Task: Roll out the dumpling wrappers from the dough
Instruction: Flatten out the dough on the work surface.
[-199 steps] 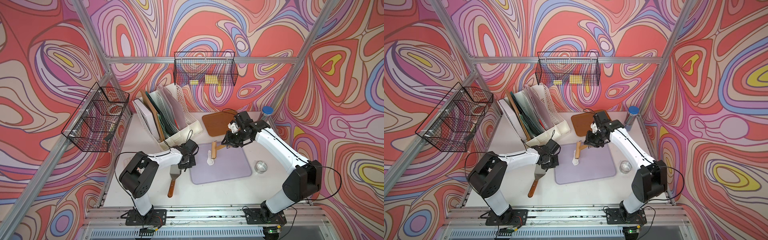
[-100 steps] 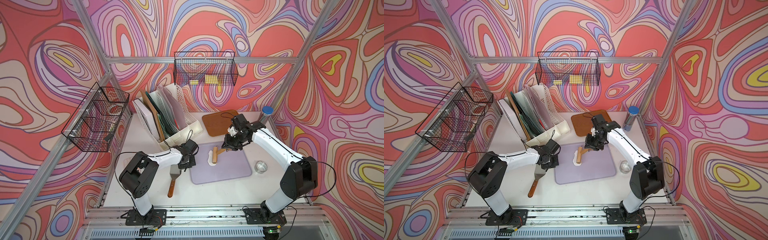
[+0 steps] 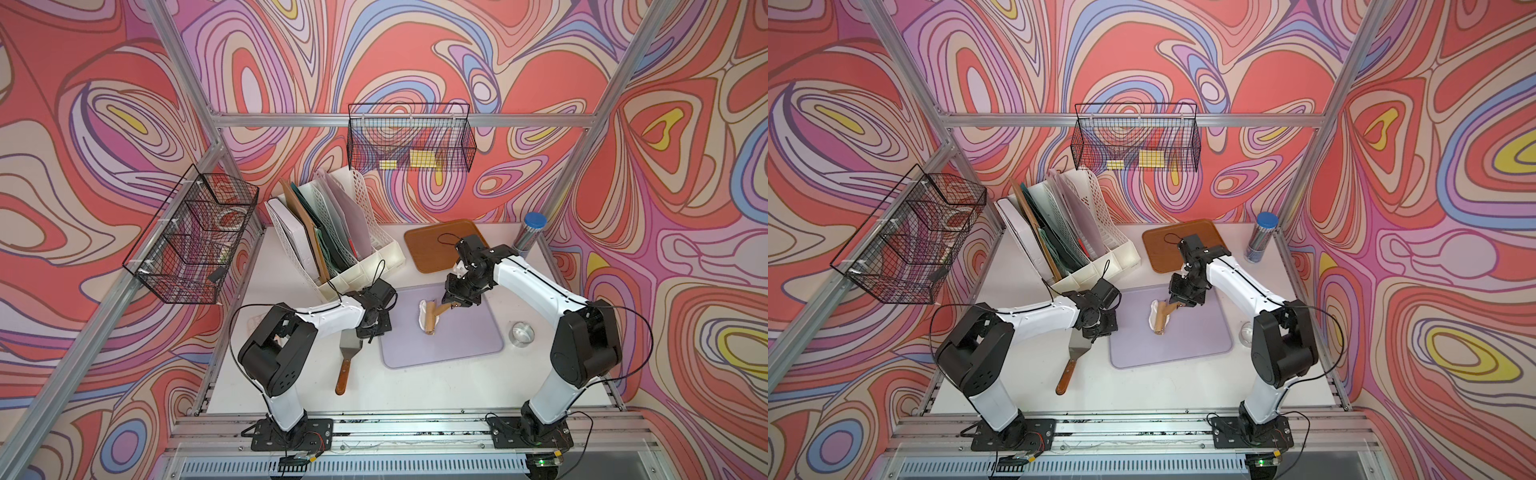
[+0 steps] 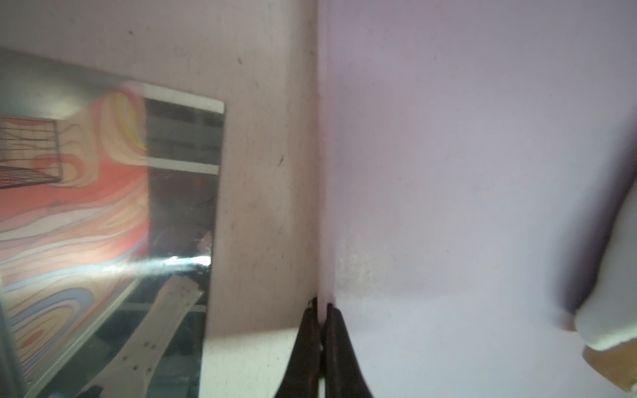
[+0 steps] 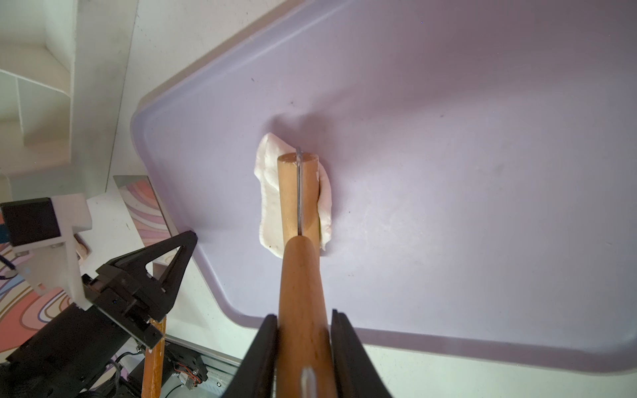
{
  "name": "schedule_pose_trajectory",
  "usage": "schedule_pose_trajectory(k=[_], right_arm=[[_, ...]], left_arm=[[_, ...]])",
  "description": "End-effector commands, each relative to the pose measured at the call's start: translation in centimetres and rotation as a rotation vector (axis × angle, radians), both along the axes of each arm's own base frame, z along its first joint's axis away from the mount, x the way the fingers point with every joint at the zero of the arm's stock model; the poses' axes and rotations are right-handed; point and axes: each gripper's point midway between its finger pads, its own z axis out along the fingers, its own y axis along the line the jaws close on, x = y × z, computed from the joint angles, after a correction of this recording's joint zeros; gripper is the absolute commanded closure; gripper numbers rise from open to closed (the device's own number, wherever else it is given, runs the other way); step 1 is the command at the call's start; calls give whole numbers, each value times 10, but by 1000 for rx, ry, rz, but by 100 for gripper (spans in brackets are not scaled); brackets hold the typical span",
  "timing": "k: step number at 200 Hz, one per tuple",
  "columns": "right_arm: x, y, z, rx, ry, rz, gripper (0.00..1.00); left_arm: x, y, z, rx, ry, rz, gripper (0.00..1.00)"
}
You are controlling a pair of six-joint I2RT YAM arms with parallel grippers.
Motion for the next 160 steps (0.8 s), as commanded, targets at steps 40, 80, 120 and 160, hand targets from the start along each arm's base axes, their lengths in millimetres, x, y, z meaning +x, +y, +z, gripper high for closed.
schedule_pose_trajectory(k=[40,80,120,160], right_arm=[[-17,-15,-87,-292,160,79,100],[-21,-17,-114,-319,202,112,100],[-22,-3,-128,-262,192,161,100],[-28,10,-143,-167,180,191,100]], left_arm=[[-10,-5,-17,0,48,-21,100],[-11,-6,-15,0,41,-25,100],[-12,-8,-17,-6,43,-30,100],[-13,-6,-17,-4,38,-28,100]])
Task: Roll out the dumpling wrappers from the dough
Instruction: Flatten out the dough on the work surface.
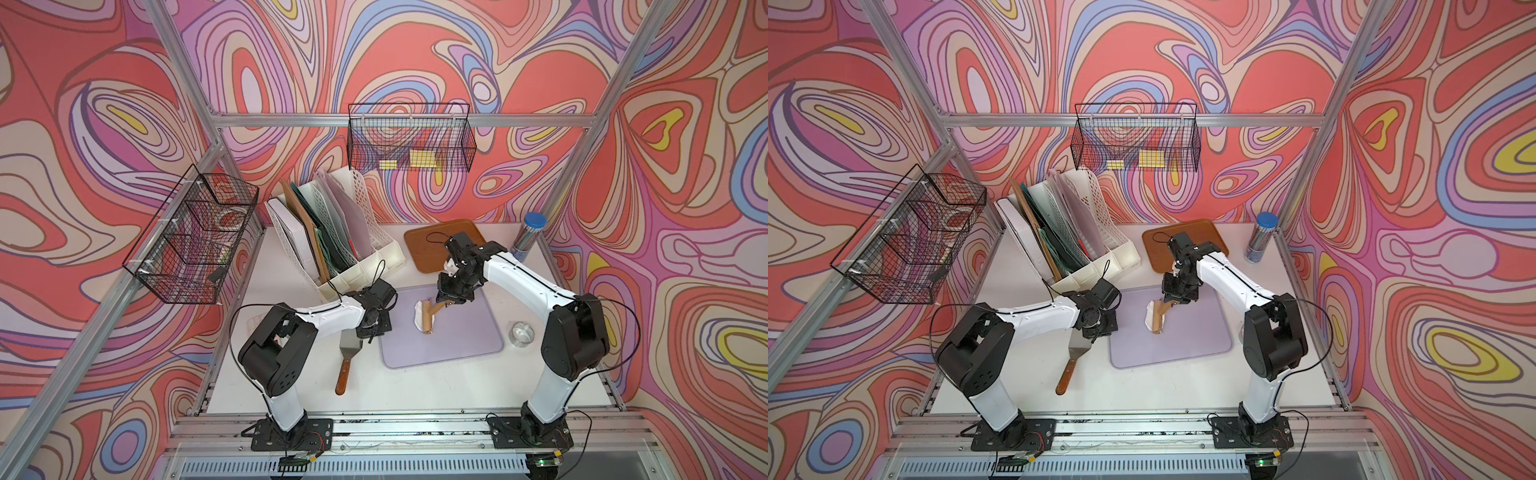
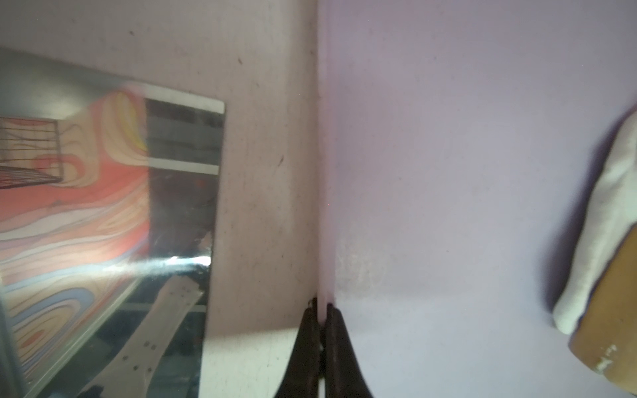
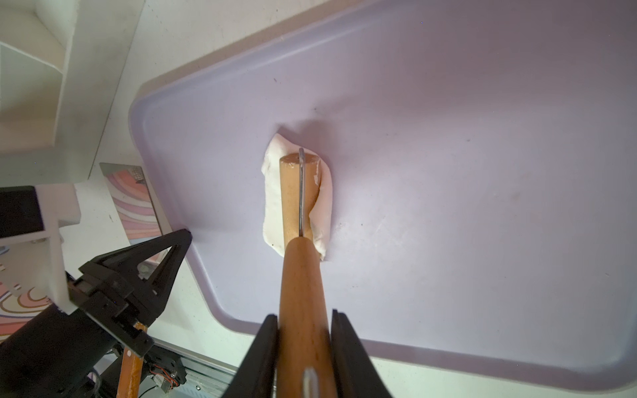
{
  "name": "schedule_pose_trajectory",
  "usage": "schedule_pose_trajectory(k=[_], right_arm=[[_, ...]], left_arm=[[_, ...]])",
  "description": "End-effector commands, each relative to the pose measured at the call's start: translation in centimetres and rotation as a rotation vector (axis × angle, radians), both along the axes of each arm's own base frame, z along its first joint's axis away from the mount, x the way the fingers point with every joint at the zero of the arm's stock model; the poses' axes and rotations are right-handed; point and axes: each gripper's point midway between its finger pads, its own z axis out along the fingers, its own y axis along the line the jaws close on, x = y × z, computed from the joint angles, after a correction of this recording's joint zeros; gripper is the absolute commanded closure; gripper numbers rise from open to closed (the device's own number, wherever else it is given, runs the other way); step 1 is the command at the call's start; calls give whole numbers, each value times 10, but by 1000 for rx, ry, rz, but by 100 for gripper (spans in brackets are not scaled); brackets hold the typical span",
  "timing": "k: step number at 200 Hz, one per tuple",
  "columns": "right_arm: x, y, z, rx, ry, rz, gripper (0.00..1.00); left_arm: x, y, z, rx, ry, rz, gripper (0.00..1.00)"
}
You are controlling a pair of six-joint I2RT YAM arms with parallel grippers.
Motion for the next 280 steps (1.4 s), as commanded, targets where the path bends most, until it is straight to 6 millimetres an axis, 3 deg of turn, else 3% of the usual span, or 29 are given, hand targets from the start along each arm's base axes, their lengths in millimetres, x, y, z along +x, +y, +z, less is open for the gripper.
schedule_pose_trajectory(k=[1,82,156,177,216,280], right_arm=[[-34,-10,-131,-147,183,77,100],[-41,-29,-138,-246,166,96,100],[-45,-24,-139,-226,144,123,100],[-44,-46,-129,-282,148,107,100],[-43,-112,-111,-317,157,20,100],[-58,-159,-116,-455,238,-9,100]], left_arm=[[-12,-6,-16,-7,39,-29,100],[-14,-6,-16,-9,36,-26,100],[-15,-3,-15,5,33,-25,100],[-17,2,-14,23,31,-20,100],[-19,12,-15,54,32,-7,100],[-24,21,-20,62,47,5,100]])
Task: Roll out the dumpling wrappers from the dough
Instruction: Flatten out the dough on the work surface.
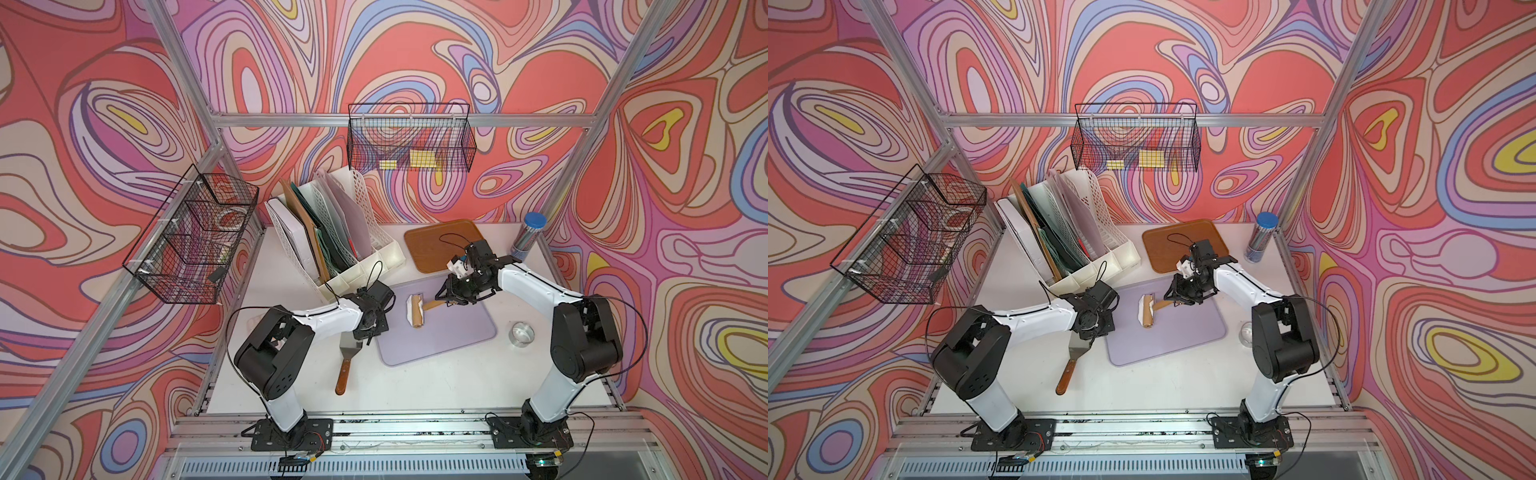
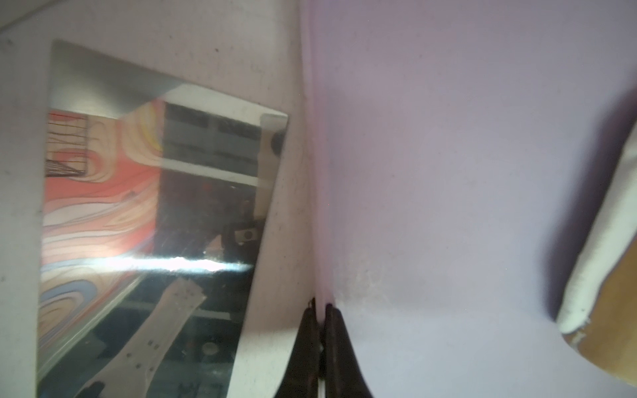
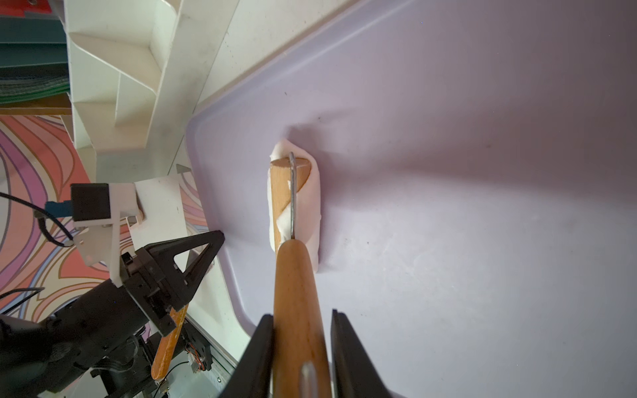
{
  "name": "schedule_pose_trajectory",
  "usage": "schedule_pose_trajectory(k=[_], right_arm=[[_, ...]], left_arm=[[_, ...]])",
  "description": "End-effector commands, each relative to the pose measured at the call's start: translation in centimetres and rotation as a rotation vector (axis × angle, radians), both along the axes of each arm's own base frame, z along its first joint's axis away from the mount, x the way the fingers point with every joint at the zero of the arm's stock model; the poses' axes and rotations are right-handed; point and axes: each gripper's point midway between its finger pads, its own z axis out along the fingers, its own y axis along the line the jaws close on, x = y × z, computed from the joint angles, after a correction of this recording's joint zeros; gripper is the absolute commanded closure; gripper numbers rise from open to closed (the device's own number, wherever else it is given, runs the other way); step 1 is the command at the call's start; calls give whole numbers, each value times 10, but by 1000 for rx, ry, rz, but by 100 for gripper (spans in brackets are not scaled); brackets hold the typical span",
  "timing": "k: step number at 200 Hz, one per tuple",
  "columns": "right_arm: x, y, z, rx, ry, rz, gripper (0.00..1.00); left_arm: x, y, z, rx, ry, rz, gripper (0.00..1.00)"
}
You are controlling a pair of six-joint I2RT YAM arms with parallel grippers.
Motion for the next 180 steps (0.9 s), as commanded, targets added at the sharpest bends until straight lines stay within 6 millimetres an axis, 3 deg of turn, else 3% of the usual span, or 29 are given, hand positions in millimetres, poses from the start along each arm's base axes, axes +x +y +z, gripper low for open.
schedule_pose_trajectory(k=[1,36,180], right_arm=[[-74,-144,-98,-721,315,-20,100],[-75,-170,-89,-760,329,-68,100],[-80,-213,-78,-953,387,-121,100]], left_arm=[[-25,6,-19,29,85,-65,100],[-26,8,-22,14,96,-59,100],[-27,10,-22,-12,95,-51,100]])
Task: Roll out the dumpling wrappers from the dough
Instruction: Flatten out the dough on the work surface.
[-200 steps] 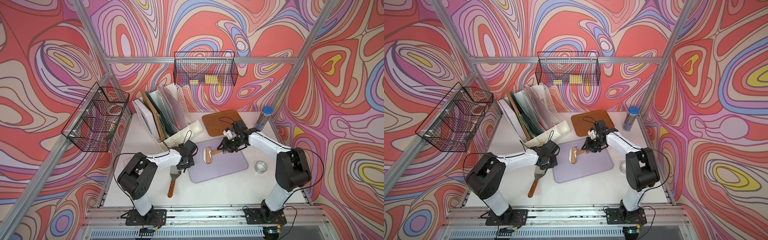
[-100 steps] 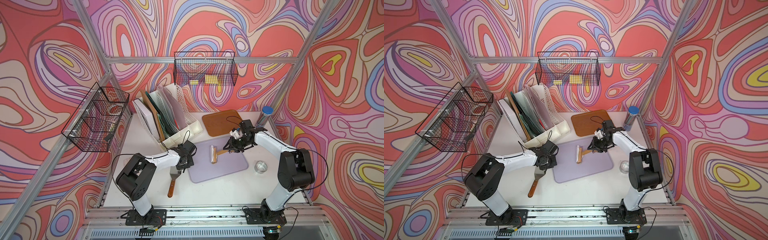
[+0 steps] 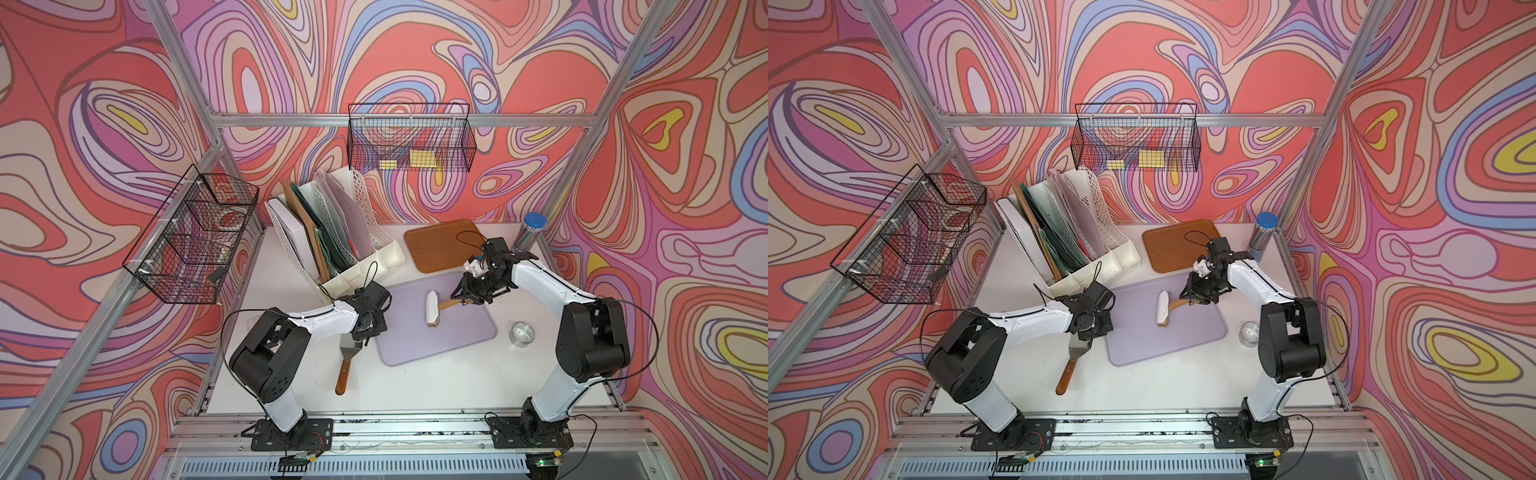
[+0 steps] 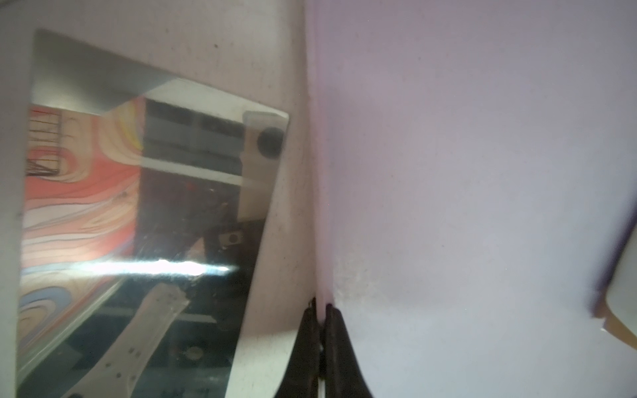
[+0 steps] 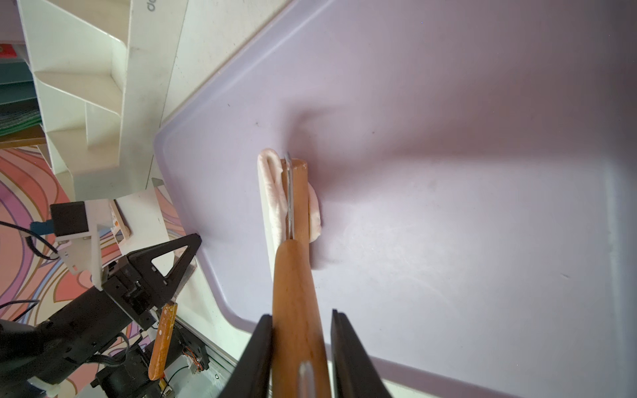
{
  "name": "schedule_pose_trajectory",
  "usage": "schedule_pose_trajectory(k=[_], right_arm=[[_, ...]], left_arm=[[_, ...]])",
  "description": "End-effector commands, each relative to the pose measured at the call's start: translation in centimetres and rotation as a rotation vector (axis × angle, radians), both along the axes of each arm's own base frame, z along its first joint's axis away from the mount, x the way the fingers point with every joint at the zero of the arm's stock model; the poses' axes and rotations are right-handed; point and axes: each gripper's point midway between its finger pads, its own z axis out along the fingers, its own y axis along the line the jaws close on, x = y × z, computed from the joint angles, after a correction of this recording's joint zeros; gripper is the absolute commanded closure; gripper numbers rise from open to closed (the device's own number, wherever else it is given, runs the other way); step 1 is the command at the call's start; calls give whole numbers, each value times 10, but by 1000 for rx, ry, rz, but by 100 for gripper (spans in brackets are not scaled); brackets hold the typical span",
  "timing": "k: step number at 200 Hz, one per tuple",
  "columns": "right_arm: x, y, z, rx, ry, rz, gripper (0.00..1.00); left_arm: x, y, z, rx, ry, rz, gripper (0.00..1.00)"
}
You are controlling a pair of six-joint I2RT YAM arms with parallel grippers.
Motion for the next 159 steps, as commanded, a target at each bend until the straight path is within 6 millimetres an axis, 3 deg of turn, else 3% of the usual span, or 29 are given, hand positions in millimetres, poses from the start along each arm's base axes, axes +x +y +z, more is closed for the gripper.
schedule_pose_trajectory(k=[1,104,123,159], right_arm=[[-78,-164,-81,-871,365,-28,100],[-75,-167,-62,-858,326,-66,100],[-65,-140,-65,-692,274,-54,100],[-41,-64,-57,-280,157,-28,100]], left_arm=[[-27,9,-22,42,98,-62,100],[-25,10,-19,45,90,-64,100],[-25,8,-19,39,91,-66,100],[-22,2,-19,15,89,-70,100]])
